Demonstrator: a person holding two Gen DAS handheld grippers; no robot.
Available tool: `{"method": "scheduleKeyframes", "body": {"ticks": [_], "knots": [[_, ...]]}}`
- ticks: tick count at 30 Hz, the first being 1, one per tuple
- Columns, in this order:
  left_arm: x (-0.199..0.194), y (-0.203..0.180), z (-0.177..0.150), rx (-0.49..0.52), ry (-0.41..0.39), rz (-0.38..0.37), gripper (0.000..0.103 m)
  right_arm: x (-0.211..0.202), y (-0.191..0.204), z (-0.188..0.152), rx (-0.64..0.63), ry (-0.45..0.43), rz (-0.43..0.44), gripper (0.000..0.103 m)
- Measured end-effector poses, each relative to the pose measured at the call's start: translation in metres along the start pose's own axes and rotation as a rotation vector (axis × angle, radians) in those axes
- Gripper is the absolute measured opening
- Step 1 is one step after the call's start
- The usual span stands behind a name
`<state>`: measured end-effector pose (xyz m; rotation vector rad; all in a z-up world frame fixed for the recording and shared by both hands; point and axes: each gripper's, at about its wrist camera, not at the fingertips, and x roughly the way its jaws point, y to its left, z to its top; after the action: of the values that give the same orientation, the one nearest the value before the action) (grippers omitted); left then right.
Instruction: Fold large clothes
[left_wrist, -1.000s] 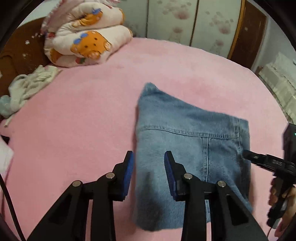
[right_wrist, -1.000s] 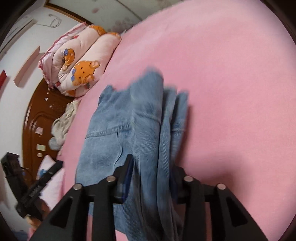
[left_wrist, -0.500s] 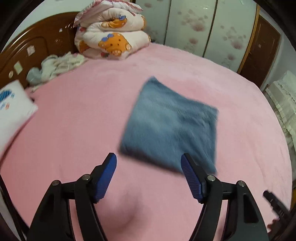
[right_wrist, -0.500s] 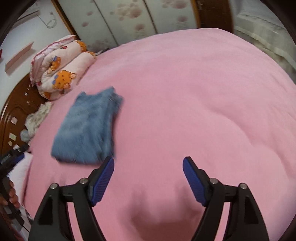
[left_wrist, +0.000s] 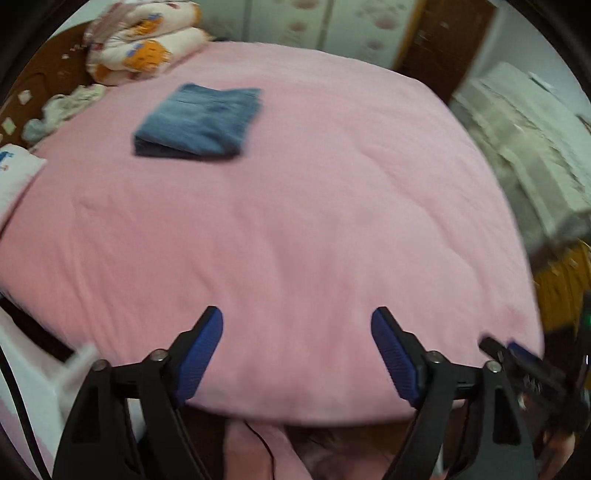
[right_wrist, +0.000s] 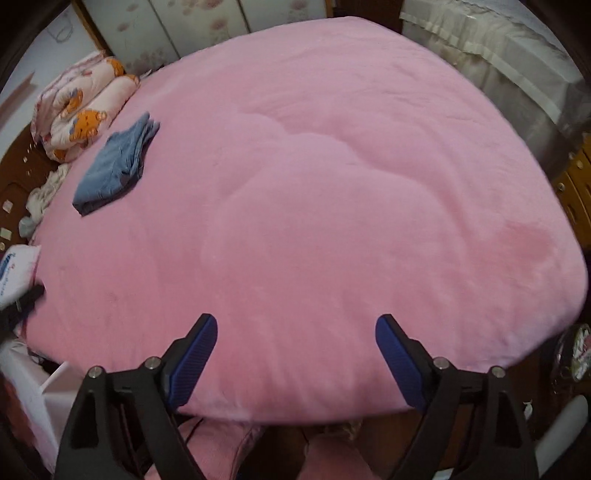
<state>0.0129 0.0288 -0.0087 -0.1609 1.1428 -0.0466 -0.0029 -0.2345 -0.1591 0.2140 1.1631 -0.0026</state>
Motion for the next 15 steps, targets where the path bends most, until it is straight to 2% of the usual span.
{"method": "scheduleKeyframes", "body": {"ticks": [3, 5, 7, 11, 13, 15], "knots": [[-0.029, -0.044, -0.015, 0.063, 0.048, 0.006, 0.082, -0.048, -0.018, -0.002, -0.045, -0.034, -0.006, 0.091], [-0.043, -0.063, -0.016, 0.064, 0.082, 0.052, 0.083, -0.078, -0.025, 0.002, -0.079, -0.056, -0.02, 0.091], [-0.06, -0.078, -0.015, 0.038, 0.105, 0.079, 0.084, -0.102, -0.031, 0.005, -0.085, -0.06, 0.018, 0.091], [-0.091, -0.092, -0.01, -0.008, 0.074, 0.07, 0.086, -0.14, -0.022, 0.012, -0.119, -0.064, 0.058, 0.092], [-0.107, -0.094, -0.008, -0.038, 0.044, 0.064, 0.094, -0.156, -0.013, 0.01, -0.165, -0.064, 0.07, 0.092], [-0.118, -0.095, -0.006, -0.054, 0.003, 0.073, 0.095, -0.168, -0.009, 0.008, -0.187, -0.07, 0.083, 0.092]]}}
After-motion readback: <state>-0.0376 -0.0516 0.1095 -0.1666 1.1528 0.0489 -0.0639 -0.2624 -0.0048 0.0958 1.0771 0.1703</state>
